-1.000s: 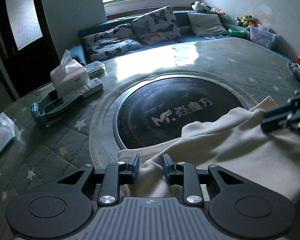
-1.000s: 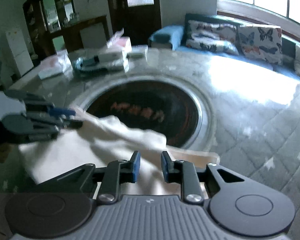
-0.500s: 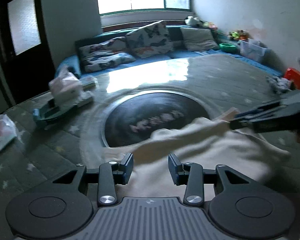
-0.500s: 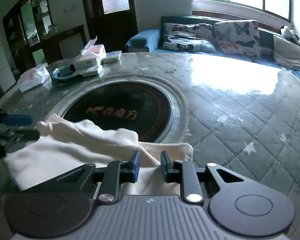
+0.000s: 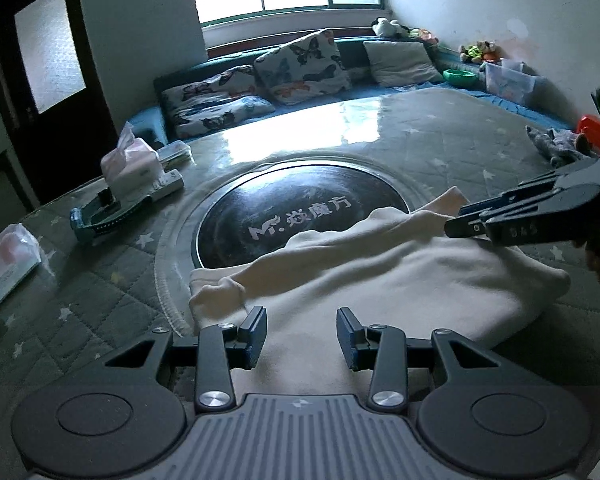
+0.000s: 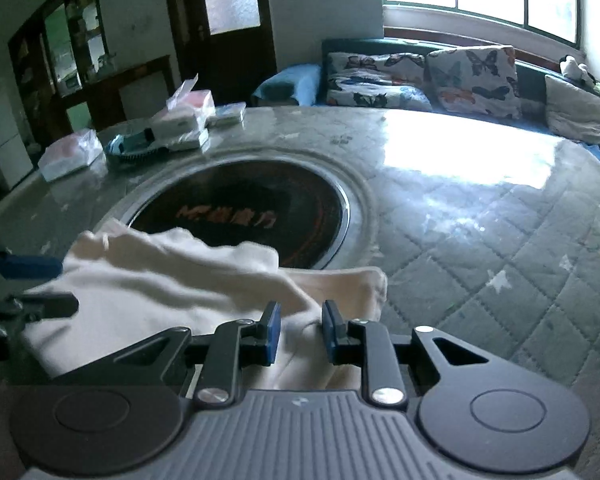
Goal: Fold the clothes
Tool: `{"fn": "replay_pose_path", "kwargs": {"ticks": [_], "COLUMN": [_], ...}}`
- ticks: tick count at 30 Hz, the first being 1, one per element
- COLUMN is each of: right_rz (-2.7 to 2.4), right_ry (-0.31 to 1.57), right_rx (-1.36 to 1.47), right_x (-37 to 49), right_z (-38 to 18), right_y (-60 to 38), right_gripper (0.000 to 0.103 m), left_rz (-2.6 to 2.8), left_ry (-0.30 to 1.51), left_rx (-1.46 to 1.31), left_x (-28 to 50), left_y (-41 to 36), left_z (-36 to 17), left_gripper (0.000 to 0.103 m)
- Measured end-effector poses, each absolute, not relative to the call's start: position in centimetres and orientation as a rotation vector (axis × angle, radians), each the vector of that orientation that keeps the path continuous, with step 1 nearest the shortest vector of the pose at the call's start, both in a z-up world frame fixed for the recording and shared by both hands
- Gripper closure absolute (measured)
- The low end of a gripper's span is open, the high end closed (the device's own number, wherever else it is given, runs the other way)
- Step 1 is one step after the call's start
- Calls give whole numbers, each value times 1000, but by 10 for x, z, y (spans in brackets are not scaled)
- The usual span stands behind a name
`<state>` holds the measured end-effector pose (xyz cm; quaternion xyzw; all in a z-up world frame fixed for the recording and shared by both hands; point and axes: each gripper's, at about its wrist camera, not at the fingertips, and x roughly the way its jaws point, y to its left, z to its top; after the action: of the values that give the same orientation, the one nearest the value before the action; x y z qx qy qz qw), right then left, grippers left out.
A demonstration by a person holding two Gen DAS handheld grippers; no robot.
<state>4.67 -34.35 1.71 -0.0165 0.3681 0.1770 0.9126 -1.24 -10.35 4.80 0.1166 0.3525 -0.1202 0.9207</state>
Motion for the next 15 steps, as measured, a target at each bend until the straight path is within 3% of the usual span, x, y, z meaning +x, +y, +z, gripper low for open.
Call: {"fn": "replay_pose_path", "kwargs": {"ticks": [15], "right_rz": [423], "right_ry": [720], "right_rx": [-32], "right_x": [44], "right_z": [13], "right_y": [-353], "right_gripper": [81], "left_rz": [-189], "left_ry": [722], "left_rx": [215], "left_x": [-18], "left_y": [-134], "left_z": [57], "left_gripper": [59]}}
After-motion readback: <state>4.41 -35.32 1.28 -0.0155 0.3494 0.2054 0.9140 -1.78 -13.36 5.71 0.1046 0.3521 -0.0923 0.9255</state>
